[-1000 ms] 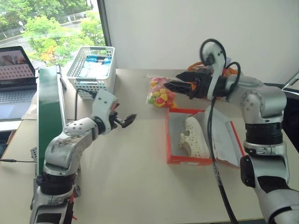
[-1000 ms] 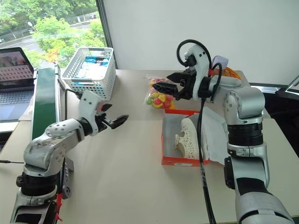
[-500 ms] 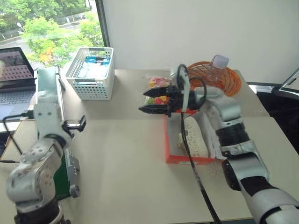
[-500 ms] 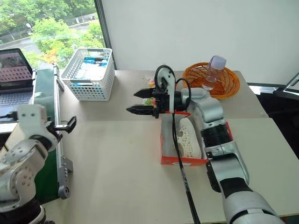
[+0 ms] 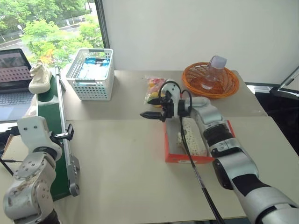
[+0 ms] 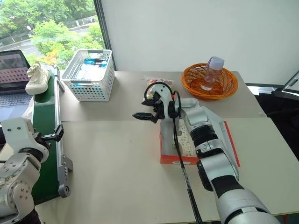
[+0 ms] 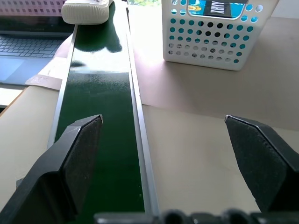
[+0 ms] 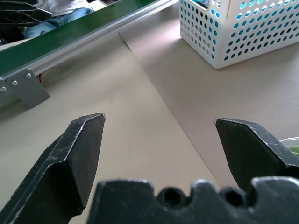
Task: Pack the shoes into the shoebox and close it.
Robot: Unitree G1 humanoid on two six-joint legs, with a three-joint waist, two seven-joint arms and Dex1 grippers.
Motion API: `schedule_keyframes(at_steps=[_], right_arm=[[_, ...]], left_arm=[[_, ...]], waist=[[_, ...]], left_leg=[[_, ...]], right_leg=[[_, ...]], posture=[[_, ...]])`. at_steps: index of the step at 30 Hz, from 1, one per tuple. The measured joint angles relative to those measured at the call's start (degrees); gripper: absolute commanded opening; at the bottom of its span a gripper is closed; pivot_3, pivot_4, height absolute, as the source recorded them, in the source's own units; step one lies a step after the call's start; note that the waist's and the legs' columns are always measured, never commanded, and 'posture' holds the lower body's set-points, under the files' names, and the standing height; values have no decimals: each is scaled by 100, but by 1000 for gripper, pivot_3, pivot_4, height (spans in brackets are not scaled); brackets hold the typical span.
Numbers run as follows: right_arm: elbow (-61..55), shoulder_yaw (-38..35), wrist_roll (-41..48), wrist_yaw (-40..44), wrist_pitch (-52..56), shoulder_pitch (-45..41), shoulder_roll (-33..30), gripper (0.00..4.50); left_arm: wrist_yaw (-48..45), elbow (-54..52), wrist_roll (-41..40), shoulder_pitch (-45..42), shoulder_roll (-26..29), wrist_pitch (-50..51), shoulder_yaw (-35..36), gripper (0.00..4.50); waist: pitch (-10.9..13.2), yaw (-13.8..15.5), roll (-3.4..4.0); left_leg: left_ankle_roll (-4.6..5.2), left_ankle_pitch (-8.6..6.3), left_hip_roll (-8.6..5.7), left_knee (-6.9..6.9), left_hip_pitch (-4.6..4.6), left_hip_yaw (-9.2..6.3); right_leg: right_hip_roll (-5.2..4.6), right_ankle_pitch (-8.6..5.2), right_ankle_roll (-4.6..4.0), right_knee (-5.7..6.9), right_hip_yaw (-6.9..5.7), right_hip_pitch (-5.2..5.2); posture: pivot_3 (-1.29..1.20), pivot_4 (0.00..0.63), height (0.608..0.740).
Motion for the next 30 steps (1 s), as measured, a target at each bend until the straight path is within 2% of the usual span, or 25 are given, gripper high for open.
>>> schedule_keyframes(at_steps=[6,12,22,27,30], right_arm=[[-909,9,22,235,197,449,68,4459],[-1349,14,-7,257,264,704,-136,4459],[-1016,-205,-488,-1009,6,718,-315,4459],[-899,-243,-504,-1153,-10,718,-337,4459],[-871,-243,-505,-1191,-14,719,-339,4459]], left_arm=[[124,625,176,-101,-6,-376,-7,4500],[133,973,217,-88,158,-726,56,4500],[75,1173,185,-10,200,-1005,89,4500],[59,1127,175,74,374,-986,369,4500],[11,1157,187,99,668,-989,554,4500]], waist=[[0,1,0],[0,1,0],[0,-2,0],[0,-29,0],[0,-31,0]], left_leg=[[-1,0,1,-1,0,0],[-18,-11,1,-1,0,2],[-21,-12,1,-3,0,5],[-3,-2,5,-4,0,5],[-4,-2,4,-5,0,6]], right_leg=[[0,0,0,1,-1,-1],[-2,0,-1,2,-1,-4],[-2,-2,-3,1,1,-6],[0,-3,-5,2,2,-9],[-2,-3,-5,2,2,-9]], posture=[[0,150,740],[0,150,740],[0,150,740],[0,150,740],[0,150,740]])
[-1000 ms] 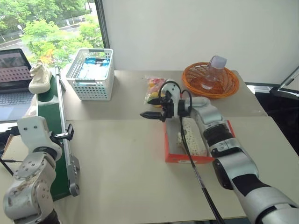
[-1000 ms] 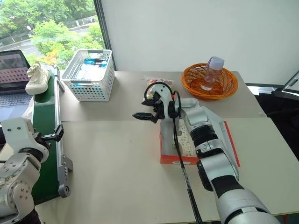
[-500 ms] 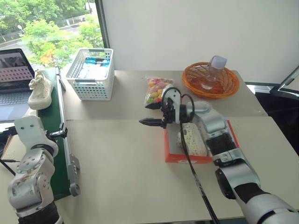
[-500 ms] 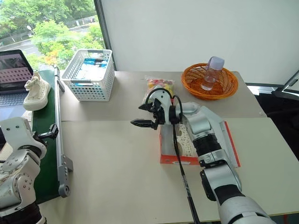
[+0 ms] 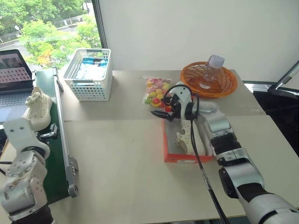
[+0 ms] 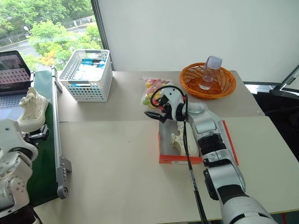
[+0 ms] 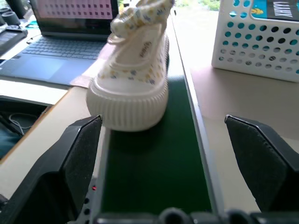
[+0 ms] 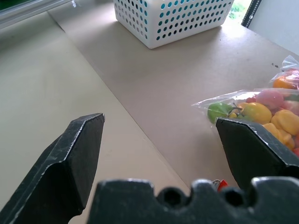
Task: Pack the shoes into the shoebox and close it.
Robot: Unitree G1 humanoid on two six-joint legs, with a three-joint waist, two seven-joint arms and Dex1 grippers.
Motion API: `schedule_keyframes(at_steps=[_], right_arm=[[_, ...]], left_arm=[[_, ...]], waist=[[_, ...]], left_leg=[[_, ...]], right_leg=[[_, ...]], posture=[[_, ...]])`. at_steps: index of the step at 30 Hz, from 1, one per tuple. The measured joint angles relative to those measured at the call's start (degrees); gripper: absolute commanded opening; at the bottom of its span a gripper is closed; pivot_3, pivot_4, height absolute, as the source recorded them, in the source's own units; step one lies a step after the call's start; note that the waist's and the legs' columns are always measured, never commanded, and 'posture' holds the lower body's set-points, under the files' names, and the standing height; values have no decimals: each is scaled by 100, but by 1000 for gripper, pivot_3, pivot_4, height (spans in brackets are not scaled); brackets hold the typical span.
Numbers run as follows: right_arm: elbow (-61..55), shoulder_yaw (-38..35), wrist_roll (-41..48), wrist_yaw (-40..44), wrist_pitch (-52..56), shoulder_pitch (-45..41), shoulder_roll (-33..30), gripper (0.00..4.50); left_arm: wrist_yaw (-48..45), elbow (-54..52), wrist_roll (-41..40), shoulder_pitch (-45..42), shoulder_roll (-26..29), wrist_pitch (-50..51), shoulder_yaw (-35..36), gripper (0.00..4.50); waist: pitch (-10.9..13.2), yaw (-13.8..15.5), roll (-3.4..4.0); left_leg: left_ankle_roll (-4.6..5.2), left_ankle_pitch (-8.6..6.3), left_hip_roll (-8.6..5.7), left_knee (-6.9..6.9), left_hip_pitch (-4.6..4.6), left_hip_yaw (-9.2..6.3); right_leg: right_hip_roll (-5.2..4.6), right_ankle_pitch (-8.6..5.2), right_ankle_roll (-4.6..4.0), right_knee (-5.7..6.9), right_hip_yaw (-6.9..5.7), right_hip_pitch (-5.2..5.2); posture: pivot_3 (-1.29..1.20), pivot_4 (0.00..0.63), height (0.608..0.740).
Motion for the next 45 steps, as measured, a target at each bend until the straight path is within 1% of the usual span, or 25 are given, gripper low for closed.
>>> schedule_keyframes(at_steps=[3,6,10,13,15,16,18,20,21,23,26,27,28,32,38,42,45], right_arm=[[14,0,0,-47,0,0,0,4459],[13,0,1,-55,0,0,1,4459],[10,0,4,-55,2,0,-17,4459],[9,-1,4,-55,6,0,-54,4459],[6,-1,6,-56,8,0,-63,4500],[3,-1,7,-56,14,0,-67,4500],[-37,-2,10,-60,37,0,-78,4500],[-89,-3,11,-62,53,1,-91,4500],[-120,-6,14,-62,64,1,-94,4500],[-181,-7,17,-62,106,1,-94,4500],[-244,-7,18,-64,161,6,-108,4500],[-258,-7,18,-65,175,10,-114,4500],[-266,-7,18,-65,191,10,-114,4500],[-295,-21,39,-72,267,15,-119,4500],[-349,-140,124,-91,427,14,-101,4500],[-397,-856,871,-342,1256,-72,202,4500],[-418,-1640,1729,-775,2307,-389,446,4500]], left_arm=[[-57,244,6,-23,224,-15,53,4500],[-130,464,2,-33,282,-16,19,4500],[-328,1193,-32,-305,645,-30,66,4500],[-441,1460,-132,-434,719,-25,99,4500],[-509,1616,-237,-500,718,0,94,3987],[-547,1639,-250,-499,724,7,82,3870],[-710,1700,-254,-419,812,49,-79,3091],[-783,1700,-285,-392,812,89,-108,2378],[-818,1696,-343,-392,812,126,-107,1947],[-873,1673,-454,-393,795,163,-109,1364],[-834,1645,-505,-450,716,225,-107,373],[-780,1643,-507,-495,689,252,-106,165],[-747,1642,-513,-522,673,259,-107,106],[-541,1560,-568,-790,543,271,-110,106],[-425,1046,-906,-1619,456,286,-294,106],[-414,585,-1208,-2463,189,537,-1016,106],[-447,398,-1453,-2947,-156,674,-1657,106]], waist=[[0,-3,0],[0,5,0],[0,2,0],[0,-4,0],[1,-5,-2],[1,-6,-1],[1,-20,-1],[1,-35,-1],[1,-41,-1],[1,-35,-1],[1,-33,-1],[1,-24,-1],[1,-19,-1],[3,12,-6],[9,46,-18],[12,67,-24],[13,48,-23]], left_leg=[[-16,-10,0,0,0,1],[-17,-10,0,0,-1,1],[-18,-11,1,-2,-1,2],[-19,-11,1,-3,-1,5],[-21,-13,2,-5,-3,5],[-21,-13,1,-5,-3,5],[-24,-14,2,-6,-2,7],[-25,-15,2,-6,-1,7],[-26,-15,1,-6,1,7],[-31,-15,1,-6,3,7],[-34,-15,0,-6,7,6],[-34,-15,0,-6,7,6],[-33,-14,0,-6,7,6],[-28,-11,1,-6,2,5],[-16,-4,-3,-6,-15,2],[-3,4,-6,-4,-18,-3],[0,6,-6,-5,-17,-4]], right_leg=[[0,0,0,0,0,-1],[-1,0,0,-1,-2,-1],[-1,-1,-2,1,-3,-5],[-4,-1,-1,-2,-2,-5],[-3,-1,-2,-1,-3,-7],[-4,-1,-2,-1,-2,-8],[-4,-2,-2,1,-2,-9],[-4,-2,-4,5,-2,-9],[-6,-3,-4,8,-2,-8],[-7,-3,-5,13,-4,-8],[-8,-3,-6,14,-4,-6],[-8,-3,-6,14,-4,-6],[-7,-4,-6,14,-4,-6],[-6,-4,-6,13,-4,-7],[-7,-2,-3,0,-8,-11],[-6,1,3,0,-8,-6],[-3,1,3,0,-6,-8]], posture=[[0,150,740],[0,150,740],[0,150,740],[0,150,740],[0,150,740],[0,150,740],[0,150,740],[0,150,740],[0,150,740],[0,150,740],[0,150,740],[0,150,740],[0,150,740],[0,150,740],[0,150,740],[0,150,740],[0,150,740]])
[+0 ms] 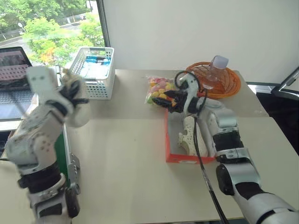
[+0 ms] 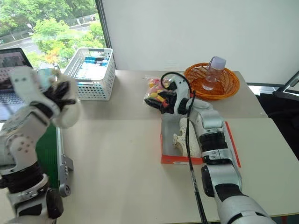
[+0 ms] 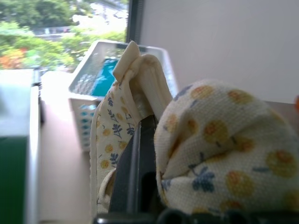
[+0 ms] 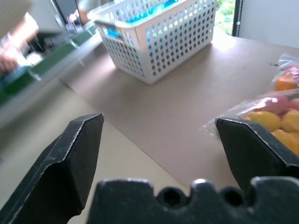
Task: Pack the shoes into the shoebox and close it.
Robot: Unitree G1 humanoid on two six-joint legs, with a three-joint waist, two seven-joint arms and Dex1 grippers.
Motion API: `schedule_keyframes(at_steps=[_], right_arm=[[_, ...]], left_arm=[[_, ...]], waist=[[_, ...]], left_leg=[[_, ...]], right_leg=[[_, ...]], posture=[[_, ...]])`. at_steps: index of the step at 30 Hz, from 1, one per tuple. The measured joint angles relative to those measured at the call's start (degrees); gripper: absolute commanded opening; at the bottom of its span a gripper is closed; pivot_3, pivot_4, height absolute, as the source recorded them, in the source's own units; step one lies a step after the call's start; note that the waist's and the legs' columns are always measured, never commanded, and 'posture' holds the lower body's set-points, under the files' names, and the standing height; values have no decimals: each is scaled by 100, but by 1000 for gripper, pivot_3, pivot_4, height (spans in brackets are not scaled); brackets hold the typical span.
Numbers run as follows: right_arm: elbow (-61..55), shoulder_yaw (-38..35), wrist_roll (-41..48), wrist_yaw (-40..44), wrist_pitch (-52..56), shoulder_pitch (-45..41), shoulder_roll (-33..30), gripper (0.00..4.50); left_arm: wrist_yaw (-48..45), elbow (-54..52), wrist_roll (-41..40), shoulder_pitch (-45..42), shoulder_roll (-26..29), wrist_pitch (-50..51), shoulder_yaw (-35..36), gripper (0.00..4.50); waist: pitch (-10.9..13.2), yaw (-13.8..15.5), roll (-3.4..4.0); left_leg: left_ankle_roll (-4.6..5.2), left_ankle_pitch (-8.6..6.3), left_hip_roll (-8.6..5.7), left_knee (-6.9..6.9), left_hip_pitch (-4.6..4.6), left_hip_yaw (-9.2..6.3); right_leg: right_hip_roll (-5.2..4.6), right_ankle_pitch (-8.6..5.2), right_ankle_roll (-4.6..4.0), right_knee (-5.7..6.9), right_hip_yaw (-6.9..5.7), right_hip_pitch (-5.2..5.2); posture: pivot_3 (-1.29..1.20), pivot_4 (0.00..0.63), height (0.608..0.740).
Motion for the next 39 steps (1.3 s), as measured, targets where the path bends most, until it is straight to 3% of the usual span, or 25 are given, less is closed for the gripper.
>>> schedule_keyframes(at_steps=[7,18,27,39], right_arm=[[-146,-761,790,-827,1321,-234,43,4500],[-554,-2089,2232,-2232,2557,-400,423,4500],[-1160,-2258,3031,-2733,3193,-340,450,4500],[-1261,-2067,3216,-2924,3266,-106,587,4500]], left_arm=[[-234,90,-78,-478,-325,-14,-1137,106],[-438,552,5,-851,-1050,-327,-1901,106],[-556,761,94,-947,-1119,-454,-2031,106],[-425,876,126,-1054,-1415,-532,-2033,106]], waist=[[0,-40,0],[0,-4,1],[1,-16,2],[1,-14,2]], left_leg=[[1,0,6,-6,-2,-2],[4,1,4,-5,-9,-8],[5,2,4,-5,-9,-15],[6,2,2,-2,-25,-23]], right_leg=[[14,-2,-3,-6,9,-4],[15,-4,1,-12,8,-4],[18,-5,3,-12,8,-3],[18,-5,6,-16,2,-9]], posture=[[0,150,740],[0,150,740],[0,150,740],[0,150,740]])
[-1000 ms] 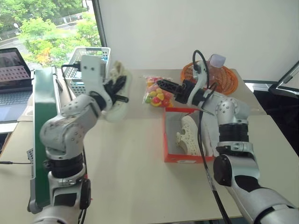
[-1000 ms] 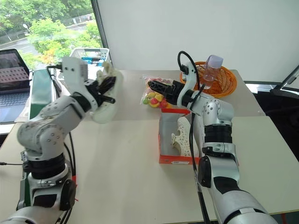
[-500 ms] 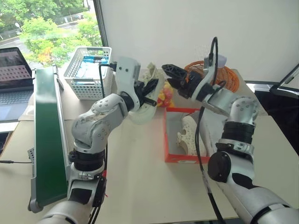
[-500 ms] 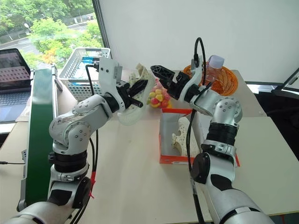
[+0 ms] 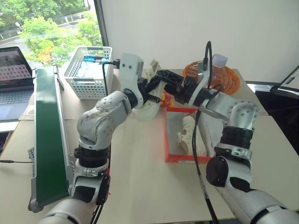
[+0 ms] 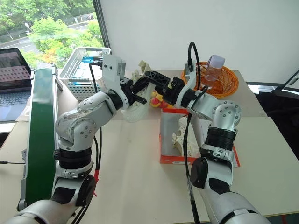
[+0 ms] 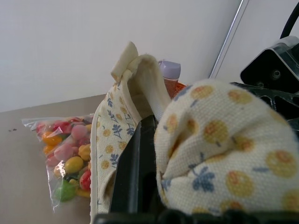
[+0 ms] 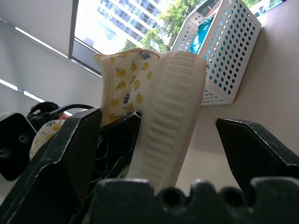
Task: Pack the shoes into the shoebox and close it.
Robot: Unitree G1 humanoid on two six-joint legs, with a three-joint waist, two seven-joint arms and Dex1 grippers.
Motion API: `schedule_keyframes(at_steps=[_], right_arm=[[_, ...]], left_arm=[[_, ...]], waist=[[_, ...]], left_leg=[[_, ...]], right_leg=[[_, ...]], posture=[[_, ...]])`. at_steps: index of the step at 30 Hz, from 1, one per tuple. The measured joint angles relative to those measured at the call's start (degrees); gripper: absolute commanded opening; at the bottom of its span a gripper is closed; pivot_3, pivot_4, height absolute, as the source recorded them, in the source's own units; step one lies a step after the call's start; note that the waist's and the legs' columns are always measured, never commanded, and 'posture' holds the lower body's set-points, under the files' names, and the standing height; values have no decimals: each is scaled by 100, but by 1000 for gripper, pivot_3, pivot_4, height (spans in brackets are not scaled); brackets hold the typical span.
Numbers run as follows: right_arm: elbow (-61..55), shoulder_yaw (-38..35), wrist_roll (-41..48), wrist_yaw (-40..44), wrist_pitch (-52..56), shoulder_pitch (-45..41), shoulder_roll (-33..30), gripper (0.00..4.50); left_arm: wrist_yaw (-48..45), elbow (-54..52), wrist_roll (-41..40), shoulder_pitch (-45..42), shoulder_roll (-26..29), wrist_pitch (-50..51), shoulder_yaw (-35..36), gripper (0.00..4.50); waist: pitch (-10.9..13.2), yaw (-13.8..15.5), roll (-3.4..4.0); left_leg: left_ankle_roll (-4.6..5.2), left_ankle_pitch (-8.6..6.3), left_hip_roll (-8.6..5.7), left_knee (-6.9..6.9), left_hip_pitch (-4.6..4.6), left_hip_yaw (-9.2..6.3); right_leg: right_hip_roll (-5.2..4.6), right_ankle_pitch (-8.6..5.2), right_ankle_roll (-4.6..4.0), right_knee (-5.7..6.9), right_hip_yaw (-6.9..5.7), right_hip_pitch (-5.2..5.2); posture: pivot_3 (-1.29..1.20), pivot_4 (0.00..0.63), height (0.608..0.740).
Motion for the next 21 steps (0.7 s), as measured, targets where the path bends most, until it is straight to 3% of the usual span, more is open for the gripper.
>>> schedule_keyframes(at_steps=[3,6,13,15,21], right_arm=[[59,10,0,-13,-146,-7,0,4500],[140,13,3,-25,-289,-44,1,3846],[328,21,27,-7,-578,-75,3,1423],[328,45,58,4,-591,-95,6,964],[331,113,58,24,-650,-102,4,689]], left_arm=[[30,-10,-1,0,-61,3,-5,106],[108,-53,-2,5,-134,24,-20,95],[180,-165,-2,73,-159,47,-41,95],[185,-165,-3,73,-134,56,-38,95],[185,-165,-3,72,-52,56,-25,95]], waist=[[0,0,0],[0,-2,0],[0,0,1],[0,-3,1],[1,-1,1]], left_leg=[[0,0,0,0,0,0],[0,0,0,0,-1,-1],[0,0,-1,1,-3,-3],[0,0,0,1,-3,-4],[0,0,0,1,-3,-5]], right_leg=[[0,0,0,0,0,0],[1,0,0,-1,0,0],[0,0,0,-2,-1,0],[1,0,1,-2,-2,0],[1,0,1,-3,-3,0]], posture=[[0,150,740],[0,150,740],[0,150,740],[0,150,740],[0,150,740]])
